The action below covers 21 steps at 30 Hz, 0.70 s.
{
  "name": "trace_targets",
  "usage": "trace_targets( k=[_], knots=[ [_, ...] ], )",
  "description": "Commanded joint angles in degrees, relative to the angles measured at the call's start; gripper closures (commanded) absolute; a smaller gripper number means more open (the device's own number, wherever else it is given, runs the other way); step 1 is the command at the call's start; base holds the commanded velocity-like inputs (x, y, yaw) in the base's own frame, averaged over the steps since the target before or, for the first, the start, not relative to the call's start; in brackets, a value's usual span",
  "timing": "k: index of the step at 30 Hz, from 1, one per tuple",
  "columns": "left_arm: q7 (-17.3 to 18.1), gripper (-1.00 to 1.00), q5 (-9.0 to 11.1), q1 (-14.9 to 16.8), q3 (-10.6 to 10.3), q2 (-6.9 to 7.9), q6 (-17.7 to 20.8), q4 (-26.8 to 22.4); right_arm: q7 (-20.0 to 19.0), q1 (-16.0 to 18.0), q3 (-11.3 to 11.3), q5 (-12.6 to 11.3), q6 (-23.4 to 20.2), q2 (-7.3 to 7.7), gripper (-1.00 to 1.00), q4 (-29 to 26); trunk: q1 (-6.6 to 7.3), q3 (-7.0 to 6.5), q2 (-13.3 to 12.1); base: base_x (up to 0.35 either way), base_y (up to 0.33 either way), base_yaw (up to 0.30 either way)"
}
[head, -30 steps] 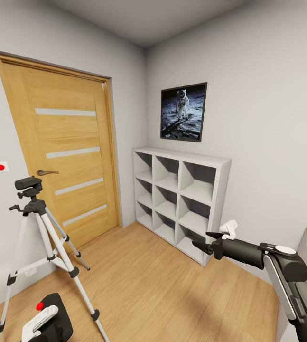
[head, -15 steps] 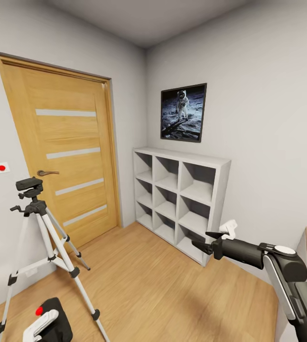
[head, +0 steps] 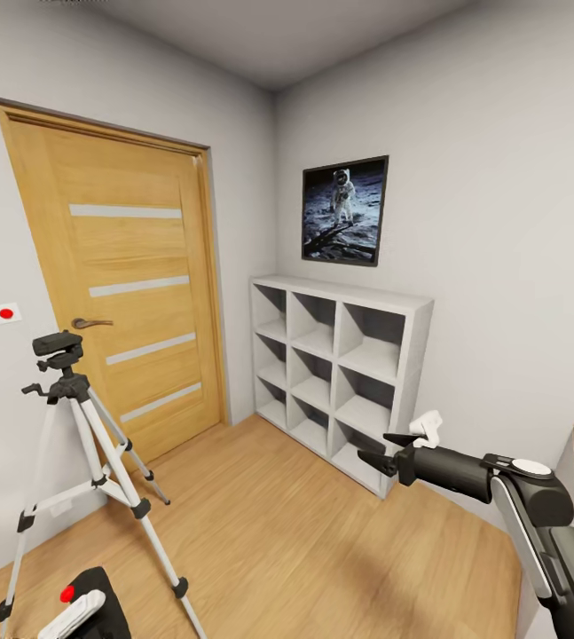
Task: Attach the digital camera to the camera tripod in the bedroom.
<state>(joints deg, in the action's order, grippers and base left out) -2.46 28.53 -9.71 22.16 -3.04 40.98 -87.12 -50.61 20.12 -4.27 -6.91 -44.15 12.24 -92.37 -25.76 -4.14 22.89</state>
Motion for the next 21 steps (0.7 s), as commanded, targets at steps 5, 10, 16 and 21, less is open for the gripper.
trace_targets(
  k=[5,10,16,21],
  knots=[
    [-0.01,1.00,0.45,-0.03,-0.13,-0.04,-0.51,0.00,0.15,0.00,-0.04,-0.38,-0.60,-0.01,-1.00,0.00,-0.02,-0.12,0.03,0.000,0.000,0.190],
    [-0.02,1.00,0.29,-0.05,-0.26,-0.04,-1.07,0.09,0.23,0.00,-0.04,-0.38,-0.77,-0.02,-1.00,0.00,-0.02,-0.22,0.03,0.000,-0.126,0.247],
    [-0.07,1.00,0.22,-0.18,-0.17,-0.04,-1.14,0.10,0.24,0.06,-0.04,-0.38,-0.87,-0.02,-1.00,0.00,-0.02,-0.25,0.03,0.000,-0.287,0.270],
    [-0.07,1.00,0.20,-0.63,0.01,0.00,-1.16,0.11,0.25,0.09,-0.04,-0.34,-1.08,-0.02,-1.00,0.00,-0.02,-0.25,0.03,0.000,-0.317,0.276]
  ],
)
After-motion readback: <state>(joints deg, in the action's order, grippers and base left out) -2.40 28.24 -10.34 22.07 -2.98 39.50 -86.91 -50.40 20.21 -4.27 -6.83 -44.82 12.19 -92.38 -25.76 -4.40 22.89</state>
